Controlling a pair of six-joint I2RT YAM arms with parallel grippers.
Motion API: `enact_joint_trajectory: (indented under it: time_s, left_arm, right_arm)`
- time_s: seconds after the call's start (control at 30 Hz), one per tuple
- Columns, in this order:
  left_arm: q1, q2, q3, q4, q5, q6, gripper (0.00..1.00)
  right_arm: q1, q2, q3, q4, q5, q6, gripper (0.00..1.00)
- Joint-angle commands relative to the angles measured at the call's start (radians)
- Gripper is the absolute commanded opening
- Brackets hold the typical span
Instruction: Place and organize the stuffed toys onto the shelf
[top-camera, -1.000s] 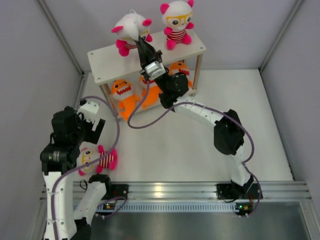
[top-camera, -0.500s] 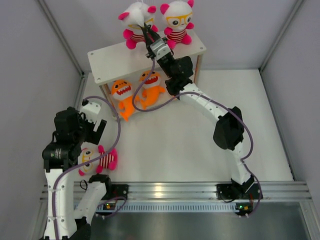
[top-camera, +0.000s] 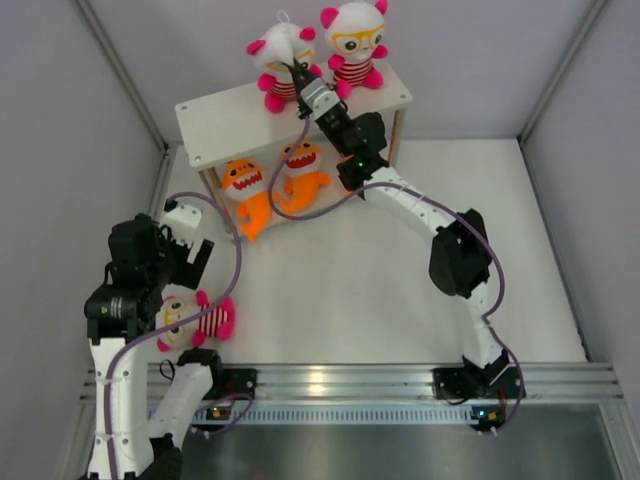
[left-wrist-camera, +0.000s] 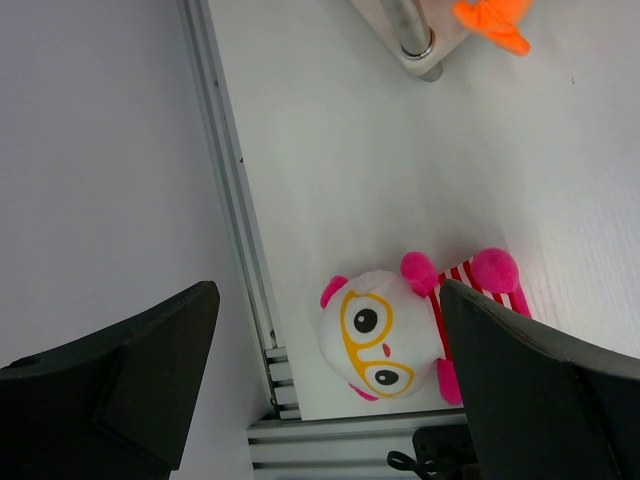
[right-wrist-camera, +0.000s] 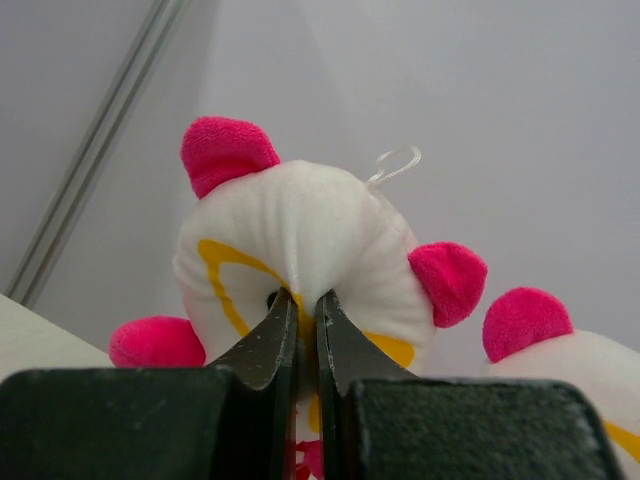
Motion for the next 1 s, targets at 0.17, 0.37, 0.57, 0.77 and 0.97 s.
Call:
enact_joint_trajectory:
  time_s: [0.17,0.37,0.57,0.77,0.97]
  left_arm:
    - [0.006,-0.008,-0.008,0.024,0.000,0.008,0.99]
    - [0.006,-0.009,-0.006,0.024,0.000,0.006,0.98]
    - [0.006,-0.009,-0.006,0.023,0.000,0.011,0.99]
    - [0.006,-0.009,-0.006,0.024,-0.002,0.011,0.99]
    - [0.006,-0.009,-0.009,0.023,0.001,0.012,0.99]
  right_arm:
    - [-0.012,-0.091,-0.042,0.035,-0.003,0.021,0.00]
    - [-0.012,-0.110,-0.065,0.040,-0.010,0.035,0.00]
    - [-0.015,-0.093,-0.045,0.015,-0.009,0.044,0.11]
    - [-0.023,-0.090,-0.051,0.006,-0.001,0.078,0.09]
    - [-0.025,-0.062,-0.014,-0.026,-0.003,0.061,0.12]
